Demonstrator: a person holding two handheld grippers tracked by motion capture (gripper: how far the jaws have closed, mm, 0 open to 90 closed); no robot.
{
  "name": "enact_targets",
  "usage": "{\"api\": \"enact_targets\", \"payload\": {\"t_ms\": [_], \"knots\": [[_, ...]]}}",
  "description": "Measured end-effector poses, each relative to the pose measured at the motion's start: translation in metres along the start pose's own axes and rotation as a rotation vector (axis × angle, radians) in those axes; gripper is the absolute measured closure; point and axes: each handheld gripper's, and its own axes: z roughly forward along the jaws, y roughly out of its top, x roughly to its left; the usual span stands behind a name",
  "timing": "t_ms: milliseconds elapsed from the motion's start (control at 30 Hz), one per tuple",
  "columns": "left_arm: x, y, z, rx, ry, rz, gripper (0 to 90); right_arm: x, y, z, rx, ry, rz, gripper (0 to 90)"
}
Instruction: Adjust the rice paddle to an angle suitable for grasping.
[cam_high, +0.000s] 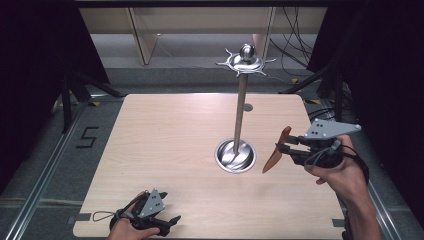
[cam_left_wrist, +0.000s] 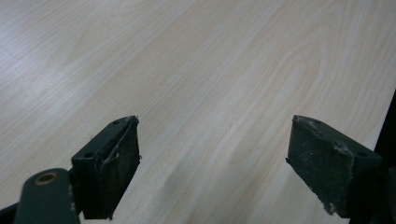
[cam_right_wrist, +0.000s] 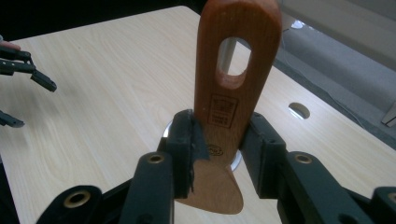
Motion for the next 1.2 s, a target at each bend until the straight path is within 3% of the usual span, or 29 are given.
{"api": "enact_targets", "payload": {"t_ms": [333, 367, 467, 667, 733, 800, 967, 1033, 1200], "knots": [[0.0, 0.0, 0.0, 0.002, 0.003, 0.003, 16.1, 0.001, 0.021, 0.001, -0.058, -0.012, -0.013, 66.8], [0.0, 0.0, 0.0, 0.004, 0.002, 0.003, 16.1, 0.001, 0.023, 0.001, -0.049, 0.009, -0.009, 66.8], [0.0, 0.0, 0.0, 0.001, 0.002, -0.002, 16.1, 0.0, 0.03, 0.001, -0.064, -0.012, -0.017, 66.7], [0.0, 0.0, -0.001, 0.0, -0.013, -0.006, 16.1, 0.0, 0.044, 0.0, -0.076, 0.012, 0.001, 66.8], [0.0, 0.0, -0.001, -0.002, -0.01, -0.005, 16.1, -0.003, 0.049, 0.001, -0.104, -0.013, -0.034, 66.8], [0.001, 0.001, -0.001, 0.001, -0.003, -0.001, 16.1, -0.002, 0.053, 0.0, -0.093, -0.003, -0.012, 66.8], [0.0, 0.0, -0.001, -0.001, -0.002, -0.009, 16.1, -0.003, 0.063, -0.001, -0.097, -0.004, -0.014, 66.8], [0.0, 0.001, -0.002, 0.008, -0.008, -0.008, 16.0, -0.006, 0.066, -0.001, -0.105, -0.02, -0.041, 66.7], [0.0, 0.0, -0.001, -0.003, 0.003, -0.01, 16.1, -0.007, 0.073, -0.003, -0.111, -0.024, -0.035, 66.8]]}}
